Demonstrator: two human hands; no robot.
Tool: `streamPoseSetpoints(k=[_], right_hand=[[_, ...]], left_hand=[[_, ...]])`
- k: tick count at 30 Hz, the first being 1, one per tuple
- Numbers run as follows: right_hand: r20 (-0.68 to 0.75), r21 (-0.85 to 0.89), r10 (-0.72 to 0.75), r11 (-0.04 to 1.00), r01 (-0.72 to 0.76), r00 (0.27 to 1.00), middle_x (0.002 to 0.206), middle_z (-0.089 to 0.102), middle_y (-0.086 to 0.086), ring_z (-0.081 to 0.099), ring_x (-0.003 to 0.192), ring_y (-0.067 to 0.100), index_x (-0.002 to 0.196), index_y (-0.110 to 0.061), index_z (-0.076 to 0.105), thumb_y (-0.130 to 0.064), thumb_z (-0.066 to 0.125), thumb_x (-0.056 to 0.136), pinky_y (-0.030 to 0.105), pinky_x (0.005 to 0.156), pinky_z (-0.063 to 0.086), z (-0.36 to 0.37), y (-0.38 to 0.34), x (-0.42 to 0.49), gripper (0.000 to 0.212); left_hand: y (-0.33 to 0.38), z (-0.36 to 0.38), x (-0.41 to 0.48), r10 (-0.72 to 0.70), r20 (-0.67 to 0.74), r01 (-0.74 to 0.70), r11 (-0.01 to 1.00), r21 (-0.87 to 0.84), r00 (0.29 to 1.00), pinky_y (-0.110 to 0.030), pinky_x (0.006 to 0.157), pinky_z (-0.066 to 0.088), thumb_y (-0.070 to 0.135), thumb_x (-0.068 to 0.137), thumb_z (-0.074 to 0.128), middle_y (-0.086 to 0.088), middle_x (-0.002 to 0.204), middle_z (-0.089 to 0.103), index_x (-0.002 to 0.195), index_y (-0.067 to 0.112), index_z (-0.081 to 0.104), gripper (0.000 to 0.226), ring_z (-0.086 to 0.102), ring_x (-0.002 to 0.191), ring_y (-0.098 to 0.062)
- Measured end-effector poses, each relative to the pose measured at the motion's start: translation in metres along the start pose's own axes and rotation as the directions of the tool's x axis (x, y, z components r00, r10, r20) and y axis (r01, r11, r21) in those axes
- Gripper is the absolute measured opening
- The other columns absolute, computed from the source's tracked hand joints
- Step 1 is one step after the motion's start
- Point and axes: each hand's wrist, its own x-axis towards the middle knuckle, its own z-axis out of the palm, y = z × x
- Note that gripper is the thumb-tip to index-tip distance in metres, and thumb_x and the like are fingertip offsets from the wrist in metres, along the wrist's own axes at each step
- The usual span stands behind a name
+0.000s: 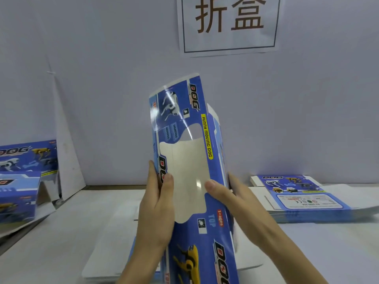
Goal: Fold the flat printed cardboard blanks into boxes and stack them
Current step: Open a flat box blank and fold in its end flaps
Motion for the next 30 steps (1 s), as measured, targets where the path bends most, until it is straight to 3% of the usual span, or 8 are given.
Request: streamPoseSetpoints(k=[4,8,9,11,15,21,26,30], right_hand=[[0.021,0.001,-0.041,0.999,0.041,0.999,0.088,0.074,-0.005,0.072,0.08,0.01,0.1,-0.021,0.062,-0.052,0.062,0.063,0.014,0.058,0.052,-0.016,-0.002,0.004,0.048],[0.111,0.0,-0.031,1.0,0.031,0.993,0.096,0.074,-0.001,0.072,0.089,0.016,0.101,-0.024,0.065,-0.046,0.069,0.062,0.019,0.069,0.056,-0.03,-0.004,0.005,0.045],[0.134,0.017,-0.034,0.999,0.032,0.99,0.098,0.074,-0.001,0.072,0.091,0.017,0.103,-0.024,0.065,-0.047,0.071,0.059,0.019,0.069,0.056,-0.034,-0.005,0.005,0.051],[0.193,0.051,-0.037,0.998,0.028,0.981,0.098,0.074,0.0,0.072,0.092,0.019,0.101,-0.024,0.066,-0.049,0.069,0.055,0.018,0.067,0.054,-0.039,-0.007,0.004,0.053],[0.211,0.102,-0.009,0.995,-0.013,0.977,0.092,0.072,0.007,0.072,0.083,0.021,0.087,-0.021,0.07,-0.046,0.065,0.05,0.025,0.067,0.056,-0.041,-0.003,0.003,0.045],[0.007,0.061,0.068,0.996,-0.068,0.998,0.047,0.057,-0.007,0.056,0.042,0.004,0.091,-0.014,0.054,-0.06,0.085,0.046,0.013,0.045,0.043,-0.037,-0.004,0.004,0.071],[-0.046,0.22,-0.018,0.975,0.027,0.999,0.078,0.076,0.007,0.073,0.064,0.024,0.075,-0.026,0.075,-0.045,0.07,0.062,0.023,0.045,0.053,-0.036,-0.004,0.005,0.024],[0.002,0.219,0.006,0.976,-0.006,1.0,0.085,0.076,0.011,0.073,0.07,0.029,0.086,-0.018,0.073,-0.04,0.074,0.062,0.028,0.05,0.056,-0.04,-0.002,0.006,0.033]], left_hand=[[0.008,-0.006,0.003,0.008,0.046,-0.007,1.0,-0.023,0.999,-0.008,0.069,0.051,0.054,0.082,0.035,0.012,0.136,0.051,0.146,0.042,0.028,0.065,0.056,0.11,0.005],[0.022,-0.012,-0.004,-0.161,0.08,0.168,0.98,-0.102,0.984,-0.025,0.053,0.054,0.063,0.073,0.042,-0.024,0.104,0.05,0.129,0.032,0.053,0.065,0.045,0.044,-0.015],[0.023,-0.018,-0.006,-0.184,0.129,0.202,0.97,-0.137,0.974,-0.036,0.081,0.048,0.07,0.064,0.05,-0.012,0.101,0.057,0.121,0.036,0.057,0.066,0.021,0.068,-0.007],[0.03,-0.023,-0.002,-0.17,0.324,0.239,0.953,-0.187,0.931,-0.008,0.048,0.044,0.081,0.035,0.071,0.005,0.089,0.074,0.108,0.035,0.066,0.086,0.071,0.077,-0.019],[0.023,-0.027,0.006,-0.184,0.472,0.268,0.956,-0.118,0.862,-0.021,0.064,0.055,0.076,0.004,0.079,-0.012,0.107,0.072,0.128,0.006,0.053,0.144,0.07,0.08,-0.028],[0.014,-0.023,0.003,-0.117,0.36,0.163,0.982,-0.098,0.925,-0.024,0.063,0.056,0.066,0.026,0.087,-0.002,0.098,0.074,0.107,0.027,0.064,0.093,0.072,0.087,-0.023],[0.006,-0.025,0.011,-0.195,0.097,0.206,0.972,-0.114,0.976,-0.038,0.06,0.059,0.038,0.04,0.086,-0.003,0.09,0.076,0.098,0.022,0.069,0.062,0.073,0.078,-0.024],[0.011,-0.035,0.012,-0.189,0.186,0.217,0.966,-0.141,0.964,-0.034,0.055,0.058,0.041,0.045,0.086,-0.009,0.091,0.075,0.095,0.019,0.072,0.056,0.073,0.079,-0.027]])
